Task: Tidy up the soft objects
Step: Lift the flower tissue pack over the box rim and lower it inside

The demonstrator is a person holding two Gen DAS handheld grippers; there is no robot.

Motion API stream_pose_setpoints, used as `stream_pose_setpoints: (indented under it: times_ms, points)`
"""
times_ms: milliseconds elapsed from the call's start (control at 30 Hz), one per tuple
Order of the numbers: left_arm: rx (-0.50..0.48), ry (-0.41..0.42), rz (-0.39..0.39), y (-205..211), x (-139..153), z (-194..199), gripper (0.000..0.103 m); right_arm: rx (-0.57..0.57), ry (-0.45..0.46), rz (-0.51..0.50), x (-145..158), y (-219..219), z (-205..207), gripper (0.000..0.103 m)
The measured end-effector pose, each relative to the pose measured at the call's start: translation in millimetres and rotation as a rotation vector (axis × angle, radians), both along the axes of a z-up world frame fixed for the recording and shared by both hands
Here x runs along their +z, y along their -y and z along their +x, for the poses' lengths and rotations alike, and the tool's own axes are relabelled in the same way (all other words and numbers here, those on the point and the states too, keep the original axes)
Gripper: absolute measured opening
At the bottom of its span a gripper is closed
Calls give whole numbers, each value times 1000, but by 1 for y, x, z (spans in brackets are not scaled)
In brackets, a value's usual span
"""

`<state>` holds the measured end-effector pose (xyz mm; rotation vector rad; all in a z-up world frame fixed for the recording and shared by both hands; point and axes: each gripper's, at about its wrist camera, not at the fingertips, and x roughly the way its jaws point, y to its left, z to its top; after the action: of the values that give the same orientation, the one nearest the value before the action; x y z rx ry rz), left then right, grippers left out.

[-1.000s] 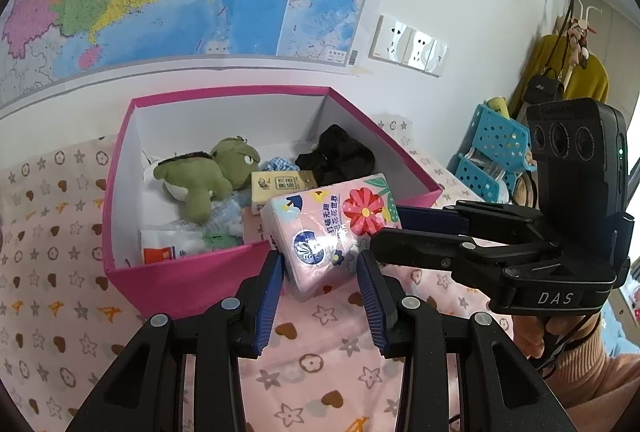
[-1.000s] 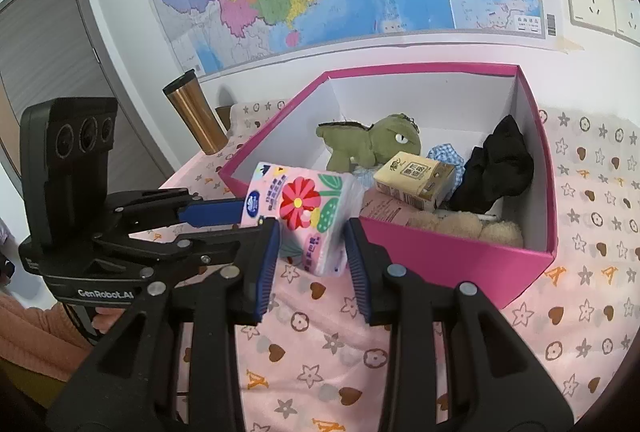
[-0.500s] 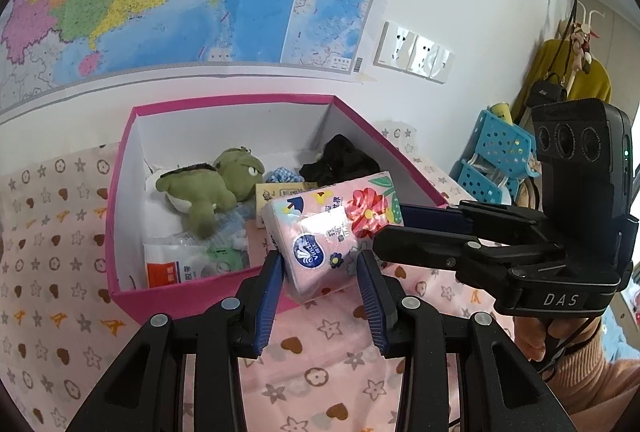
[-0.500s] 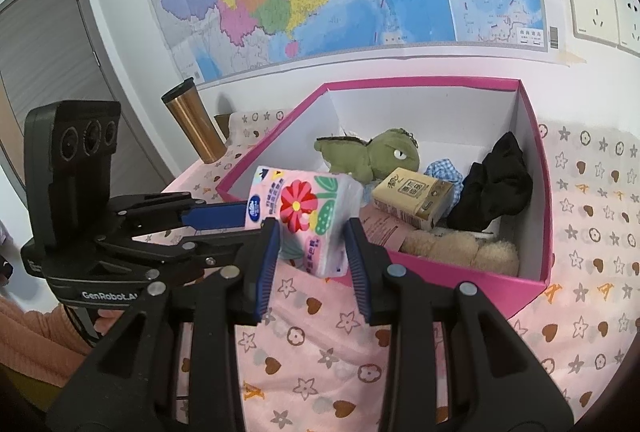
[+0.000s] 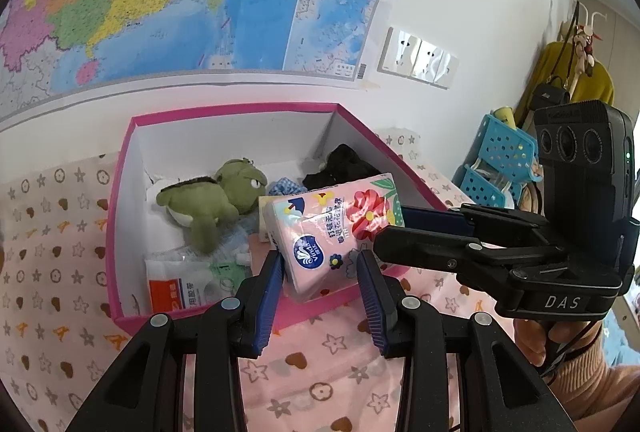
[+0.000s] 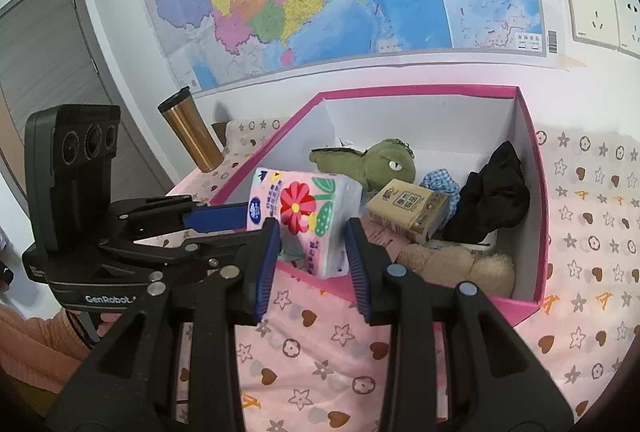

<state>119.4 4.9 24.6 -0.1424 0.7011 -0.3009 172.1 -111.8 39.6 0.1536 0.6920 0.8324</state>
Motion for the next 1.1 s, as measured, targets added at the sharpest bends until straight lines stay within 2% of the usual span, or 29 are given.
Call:
stream_pose_setpoints:
  times_ms: [1100]
  points:
    - [18, -21, -1, -1, 0, 26, 38, -17, 3, -2, 2, -4, 21, 37]
